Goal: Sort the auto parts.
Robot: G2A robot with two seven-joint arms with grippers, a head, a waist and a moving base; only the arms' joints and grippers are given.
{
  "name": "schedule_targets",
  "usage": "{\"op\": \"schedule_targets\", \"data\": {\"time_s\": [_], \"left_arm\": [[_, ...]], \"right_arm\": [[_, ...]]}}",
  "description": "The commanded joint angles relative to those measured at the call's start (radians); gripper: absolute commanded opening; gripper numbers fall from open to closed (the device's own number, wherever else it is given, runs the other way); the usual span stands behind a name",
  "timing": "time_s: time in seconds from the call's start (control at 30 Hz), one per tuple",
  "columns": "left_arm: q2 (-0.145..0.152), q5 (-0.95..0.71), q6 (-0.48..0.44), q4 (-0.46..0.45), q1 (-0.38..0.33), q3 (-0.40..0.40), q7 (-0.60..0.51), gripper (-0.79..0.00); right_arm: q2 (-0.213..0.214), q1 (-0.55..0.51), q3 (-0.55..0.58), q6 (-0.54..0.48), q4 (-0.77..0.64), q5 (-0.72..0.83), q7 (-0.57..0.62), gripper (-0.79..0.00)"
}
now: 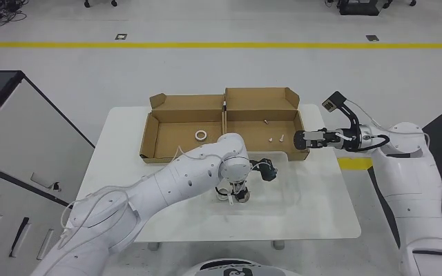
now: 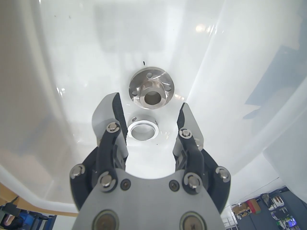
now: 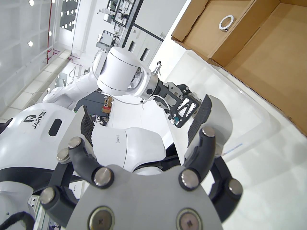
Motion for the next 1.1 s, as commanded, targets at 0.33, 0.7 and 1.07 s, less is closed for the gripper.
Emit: {"op": "schedule_targets", "data": {"time_s": [0.33, 0.7, 1.07], "left_arm": [[-0.033, 0.012, -0.003, 0.046, -0.013, 0.023, -0.001, -0.323], [-0.05, 0.017, -0.006, 0.07, -0.016, 0.031, -0.007, -0.376], [-0.061, 0.022, -0.004, 0.089, -0.016, 0.037, -0.008, -0.366]], "right_arm": [[0.0, 0.0, 0.0, 0.0, 0.0, 0.001, 0.0, 0.0], [0.0, 0.0, 0.0, 0.0, 0.0, 0.001, 0.0, 0.0], [0.0, 0.0, 0.0, 0.0, 0.0, 0.001, 0.0, 0.0]]}}
